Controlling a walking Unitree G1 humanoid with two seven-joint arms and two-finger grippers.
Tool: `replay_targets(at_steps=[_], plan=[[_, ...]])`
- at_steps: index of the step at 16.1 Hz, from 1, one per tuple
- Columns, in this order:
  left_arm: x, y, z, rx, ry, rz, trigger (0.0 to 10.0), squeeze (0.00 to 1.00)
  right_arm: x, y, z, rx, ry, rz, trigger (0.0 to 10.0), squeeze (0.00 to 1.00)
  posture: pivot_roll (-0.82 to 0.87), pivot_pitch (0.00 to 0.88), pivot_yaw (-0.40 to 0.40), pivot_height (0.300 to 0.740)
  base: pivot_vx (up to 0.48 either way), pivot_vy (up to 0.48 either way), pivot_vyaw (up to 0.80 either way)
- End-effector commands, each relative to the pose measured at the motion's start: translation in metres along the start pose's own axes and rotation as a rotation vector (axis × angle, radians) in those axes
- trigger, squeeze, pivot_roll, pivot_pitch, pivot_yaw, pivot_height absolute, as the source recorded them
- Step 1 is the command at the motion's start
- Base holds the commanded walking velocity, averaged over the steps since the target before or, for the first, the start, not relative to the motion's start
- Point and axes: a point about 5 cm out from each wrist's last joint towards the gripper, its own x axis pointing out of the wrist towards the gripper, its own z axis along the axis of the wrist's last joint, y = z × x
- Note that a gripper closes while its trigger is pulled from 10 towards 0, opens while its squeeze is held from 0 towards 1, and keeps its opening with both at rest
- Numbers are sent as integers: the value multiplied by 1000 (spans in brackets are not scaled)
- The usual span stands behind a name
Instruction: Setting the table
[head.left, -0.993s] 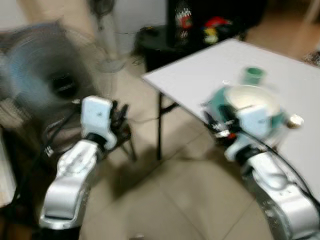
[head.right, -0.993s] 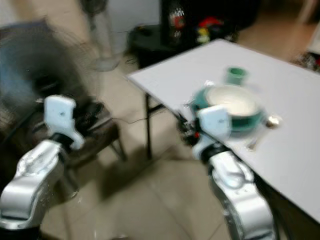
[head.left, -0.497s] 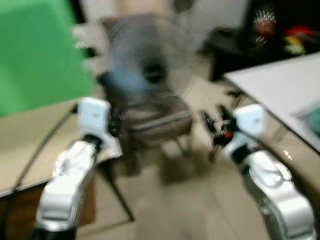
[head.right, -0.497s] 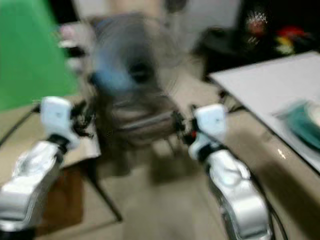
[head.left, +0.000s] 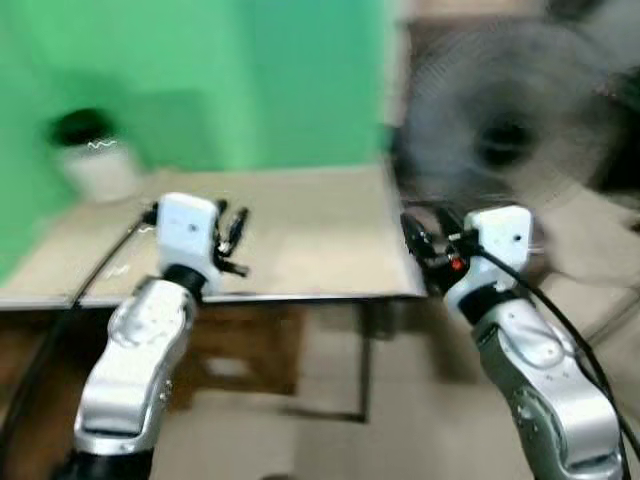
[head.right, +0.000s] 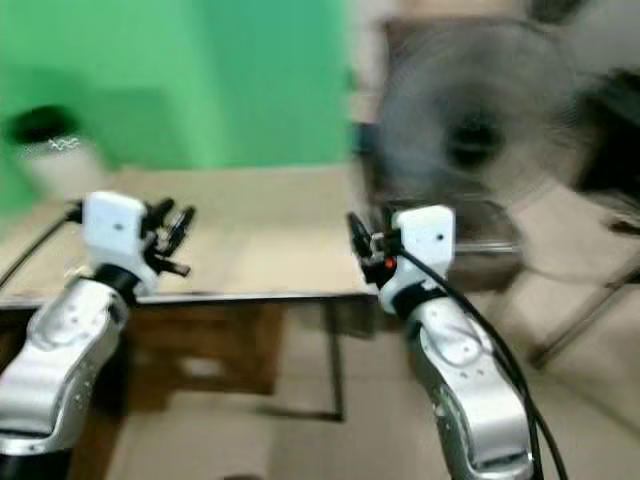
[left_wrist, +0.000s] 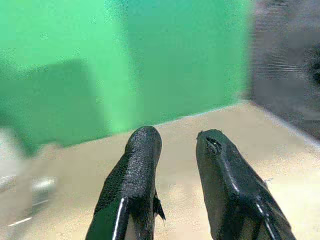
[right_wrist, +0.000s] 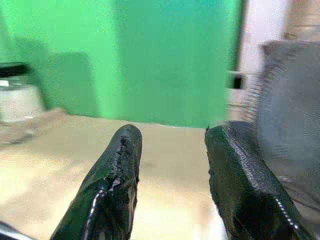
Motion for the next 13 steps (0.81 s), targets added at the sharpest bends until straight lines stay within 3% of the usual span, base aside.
replay_targets(at_steps=[1, 5, 9, 10, 11, 13], plan=[[2, -6, 3, -2, -6, -23, 10000, 0, -1, -8, -1, 1, 5, -33, 10000, 0, 69, 0, 92, 740, 0, 307, 619], [3, -4, 4, 0, -6, -17, 10000, 0, -2, -8, -8, 24, 32, -39, 10000, 0, 77, 0, 85, 740, 0, 226, 587], [1, -7, 0, -10, 18, -26, 10000, 0, -4, -8, -19, 76, 97, -47, 10000, 0, 81, 0, 81, 740, 0, 0, 0], [0, -7, -2, -44, 37, -39, 10000, 663, -4, -8, -20, 89, 106, -53, 10000, 0, 79, 0, 83, 740, 0, 0, 0], [0, -7, -2, -43, 40, -35, 10000, 1000, -4, -8, -21, 93, 108, -52, 10000, 0, 78, 0, 84, 740, 0, 0, 0], [1, -6, -1, -48, 43, -39, 10000, 1000, -5, -8, -23, 118, 127, -41, 10000, 0, 77, 0, 85, 740, 0, 0, 0]])
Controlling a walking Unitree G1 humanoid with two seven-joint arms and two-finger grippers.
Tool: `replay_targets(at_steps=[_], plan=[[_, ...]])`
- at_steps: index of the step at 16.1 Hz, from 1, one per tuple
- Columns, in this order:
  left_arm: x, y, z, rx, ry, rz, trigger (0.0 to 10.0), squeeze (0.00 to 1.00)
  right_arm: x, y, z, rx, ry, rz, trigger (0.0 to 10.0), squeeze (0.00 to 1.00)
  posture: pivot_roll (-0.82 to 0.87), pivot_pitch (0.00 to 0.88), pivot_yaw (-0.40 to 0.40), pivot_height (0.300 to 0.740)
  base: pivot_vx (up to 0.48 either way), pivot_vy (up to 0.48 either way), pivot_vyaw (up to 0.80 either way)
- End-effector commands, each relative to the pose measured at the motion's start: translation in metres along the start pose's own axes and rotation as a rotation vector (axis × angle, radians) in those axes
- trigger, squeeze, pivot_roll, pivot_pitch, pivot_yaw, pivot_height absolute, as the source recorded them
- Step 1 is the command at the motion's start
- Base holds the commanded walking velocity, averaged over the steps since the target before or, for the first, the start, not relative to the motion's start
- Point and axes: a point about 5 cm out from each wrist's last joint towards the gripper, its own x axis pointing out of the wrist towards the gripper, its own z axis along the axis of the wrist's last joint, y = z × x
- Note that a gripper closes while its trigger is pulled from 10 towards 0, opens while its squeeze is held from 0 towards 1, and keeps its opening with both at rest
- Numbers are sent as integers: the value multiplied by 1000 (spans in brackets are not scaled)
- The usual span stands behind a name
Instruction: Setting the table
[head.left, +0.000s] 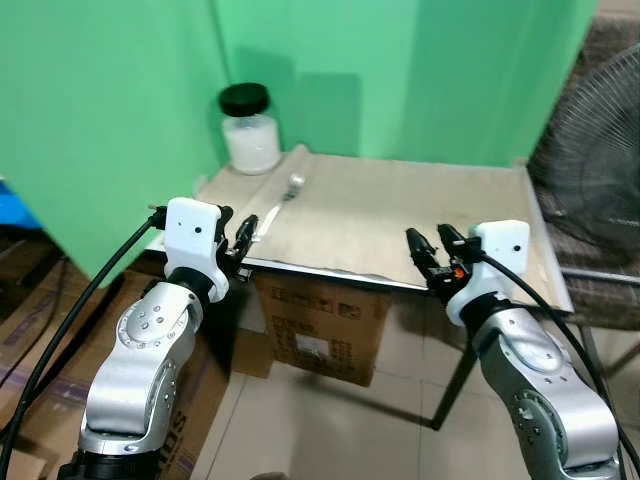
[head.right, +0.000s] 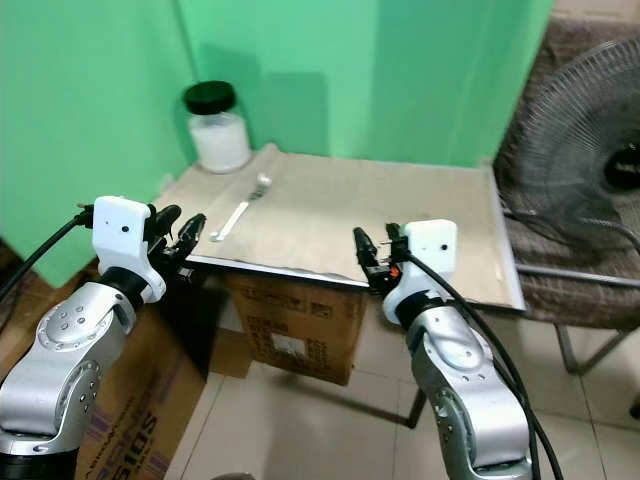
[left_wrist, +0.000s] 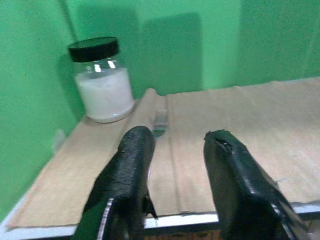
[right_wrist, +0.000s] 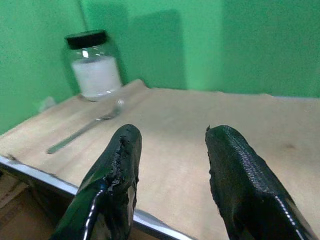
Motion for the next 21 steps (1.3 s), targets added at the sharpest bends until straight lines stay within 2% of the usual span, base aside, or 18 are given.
replay_targets(at_steps=[1, 4, 8, 10, 18, 21], plan=[[1, 0, 4, 15, -5, -8, 10000, 1000, 0, -1, -4, 32, 28, 9, 10000, 0, 76, 0, 86, 740, 0, 0, 0], [1, 1, 4, 16, 1, -1, 10000, 1000, 1, -1, -4, 23, 41, 42, 10000, 0, 79, 0, 85, 740, 0, 0, 0], [1, 5, 3, 31, 12, 16, 10000, 1000, 0, 3, -5, -17, 56, 91, 10000, 0, 78, 0, 85, 740, 0, 0, 681], [0, 4, 2, 30, 16, 15, 10000, 1000, 0, 1, -5, 2, 52, 83, 10000, 0, 76, 0, 87, 740, 0, 0, 0], [0, 4, 1, 25, 21, 4, 10000, 1000, 0, 1, -5, -20, 50, 93, 10000, 0, 80, 0, 81, 740, 31, 0, 0], [-1, 4, 1, 23, 20, 4, 10000, 1000, 1, 5, -7, -72, 71, 137, 10000, 0, 84, 0, 76, 740, 255, 0, 267]])
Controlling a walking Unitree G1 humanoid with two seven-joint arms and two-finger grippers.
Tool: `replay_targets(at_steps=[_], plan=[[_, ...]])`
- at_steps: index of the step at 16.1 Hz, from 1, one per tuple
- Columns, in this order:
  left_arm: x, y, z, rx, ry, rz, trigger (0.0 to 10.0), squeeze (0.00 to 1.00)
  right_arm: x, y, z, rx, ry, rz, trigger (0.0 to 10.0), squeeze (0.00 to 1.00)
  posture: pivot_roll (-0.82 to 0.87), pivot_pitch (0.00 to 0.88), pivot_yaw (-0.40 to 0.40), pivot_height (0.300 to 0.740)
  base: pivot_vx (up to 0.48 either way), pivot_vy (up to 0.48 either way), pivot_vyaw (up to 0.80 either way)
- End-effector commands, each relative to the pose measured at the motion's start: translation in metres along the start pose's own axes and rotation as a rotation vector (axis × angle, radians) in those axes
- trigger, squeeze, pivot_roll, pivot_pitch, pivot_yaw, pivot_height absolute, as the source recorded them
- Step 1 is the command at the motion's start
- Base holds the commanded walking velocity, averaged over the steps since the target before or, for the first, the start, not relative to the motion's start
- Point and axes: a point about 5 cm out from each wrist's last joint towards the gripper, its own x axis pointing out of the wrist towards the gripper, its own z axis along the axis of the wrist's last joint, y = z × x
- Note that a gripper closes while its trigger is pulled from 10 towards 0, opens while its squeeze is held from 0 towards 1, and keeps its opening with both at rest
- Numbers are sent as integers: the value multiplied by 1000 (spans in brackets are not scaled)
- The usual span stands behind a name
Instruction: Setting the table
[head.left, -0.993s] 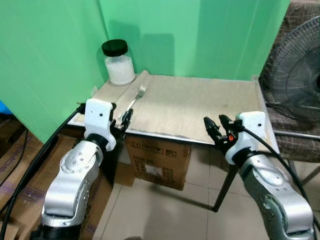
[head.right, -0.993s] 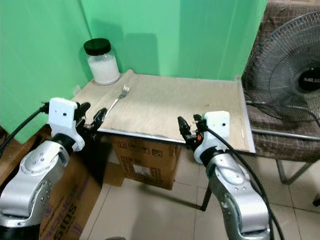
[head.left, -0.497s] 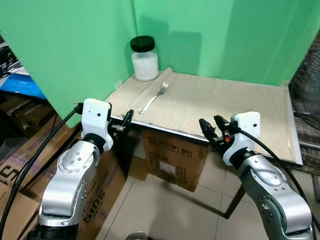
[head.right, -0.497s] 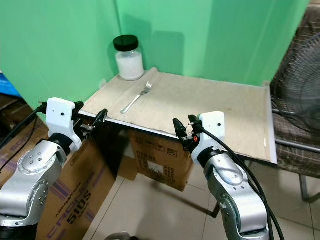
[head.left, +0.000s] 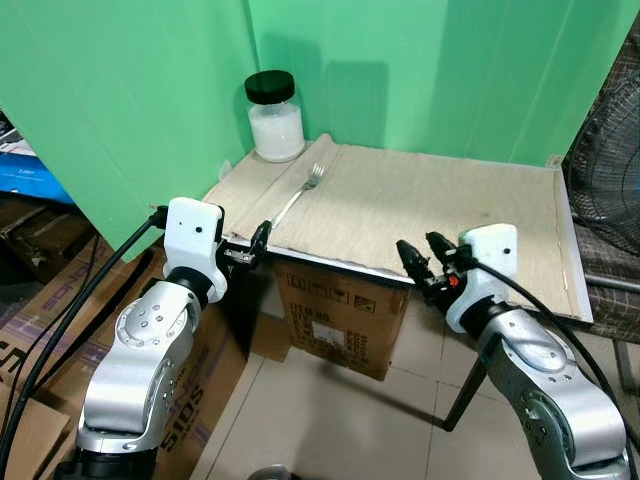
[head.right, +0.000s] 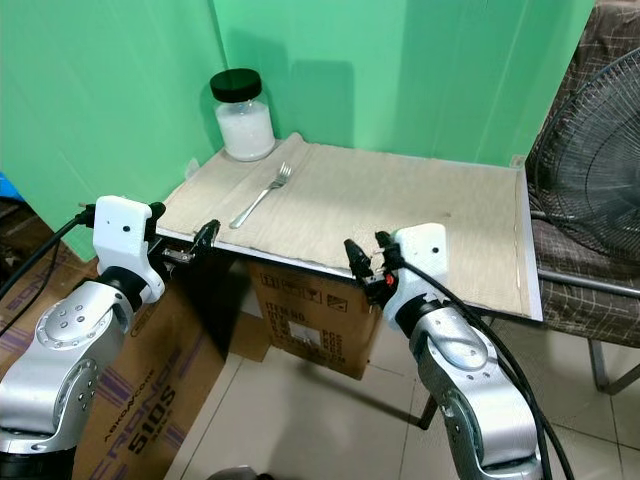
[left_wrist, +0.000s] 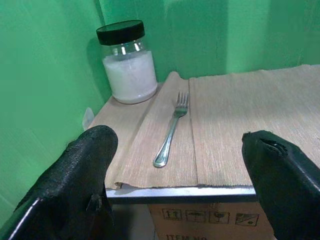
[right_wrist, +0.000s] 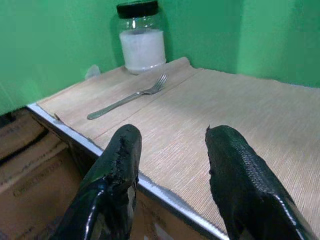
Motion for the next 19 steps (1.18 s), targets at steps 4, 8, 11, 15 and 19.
replay_targets(at_steps=[4, 8, 11, 15, 19], plan=[[-2, 3, 1, 6, -1, 2, 10000, 1000, 4, 2, 1, 22, -14, 6, 10000, 0, 88, 0, 70, 740, 275, 0, 400], [-2, 3, 1, 10, -1, -3, 10000, 1000, 4, 3, 0, 6, -15, 10, 10000, 0, 85, 0, 74, 740, 286, 0, 0], [-2, 2, 1, 13, -2, -8, 10000, 1000, 4, 4, 0, 5, -18, 11, 10000, 0, 83, 0, 76, 740, 289, 0, 0], [-3, 2, 0, 13, 2, -15, 10000, 1000, 4, 4, 0, 2, -25, 15, 10000, 0, 87, 0, 71, 740, 287, 0, 0], [-3, 2, 0, 14, 4, -17, 10000, 1000, 5, 5, 0, 1, -27, 18, 10000, 0, 90, 0, 71, 740, 290, 0, 0]])
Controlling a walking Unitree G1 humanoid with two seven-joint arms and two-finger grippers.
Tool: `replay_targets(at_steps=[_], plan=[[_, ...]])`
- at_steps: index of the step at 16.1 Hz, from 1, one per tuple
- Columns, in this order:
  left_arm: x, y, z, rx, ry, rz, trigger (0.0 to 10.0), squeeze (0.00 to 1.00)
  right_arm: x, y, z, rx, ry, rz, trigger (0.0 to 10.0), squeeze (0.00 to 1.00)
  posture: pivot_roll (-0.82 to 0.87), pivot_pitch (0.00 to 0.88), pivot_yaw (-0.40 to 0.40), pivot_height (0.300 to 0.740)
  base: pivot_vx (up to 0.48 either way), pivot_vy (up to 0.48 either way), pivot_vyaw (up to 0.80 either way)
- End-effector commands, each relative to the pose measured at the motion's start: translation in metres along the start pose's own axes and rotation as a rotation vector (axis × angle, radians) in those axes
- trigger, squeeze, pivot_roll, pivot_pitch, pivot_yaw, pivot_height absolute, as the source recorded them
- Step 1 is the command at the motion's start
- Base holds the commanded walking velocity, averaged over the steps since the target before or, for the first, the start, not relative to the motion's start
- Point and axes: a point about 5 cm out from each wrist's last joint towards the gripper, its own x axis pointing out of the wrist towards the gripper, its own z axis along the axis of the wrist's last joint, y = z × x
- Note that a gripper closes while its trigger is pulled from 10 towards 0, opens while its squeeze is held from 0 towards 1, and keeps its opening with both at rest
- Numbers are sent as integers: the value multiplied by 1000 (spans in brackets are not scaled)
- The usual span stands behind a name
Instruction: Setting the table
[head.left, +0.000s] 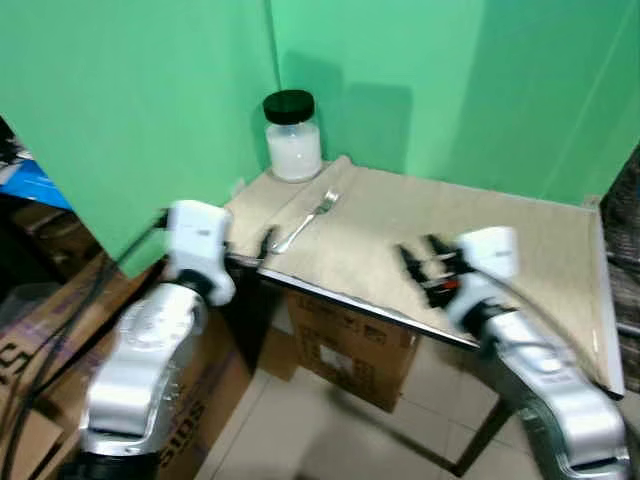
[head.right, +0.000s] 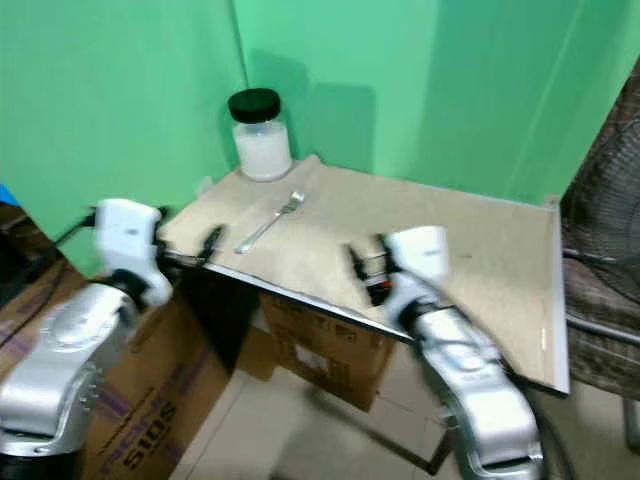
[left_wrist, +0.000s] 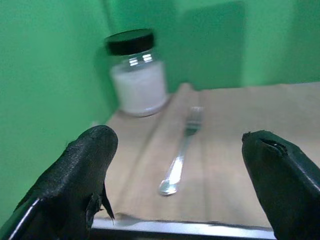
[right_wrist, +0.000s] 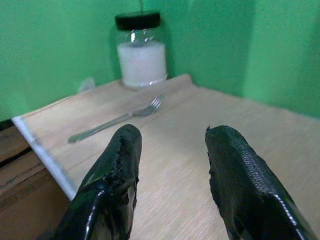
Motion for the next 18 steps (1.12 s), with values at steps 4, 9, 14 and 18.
replay_targets(at_steps=[4, 9, 14, 18], plan=[[-1, 10, 2, 23, 4, 18, 10000, 1000, 4, 10, 2, 22, -24, 26, 10000, 0, 81, 0, 90, 740, 290, 0, 0], [0, 10, 2, 30, 10, 3, 10000, 1000, 4, 10, 1, 26, -27, 16, 10000, 0, 83, 0, 97, 740, 290, 0, 0], [1, 10, 1, 34, 15, -16, 10000, 1000, 4, 9, 2, 26, -30, 9, 10000, 0, 72, 0, 109, 740, 290, 0, 0], [4, 6, 0, 32, 20, -42, 10000, 1000, 6, 8, 3, 19, -28, 9, 10000, 0, 71, 0, 110, 740, 292, 0, 0]])
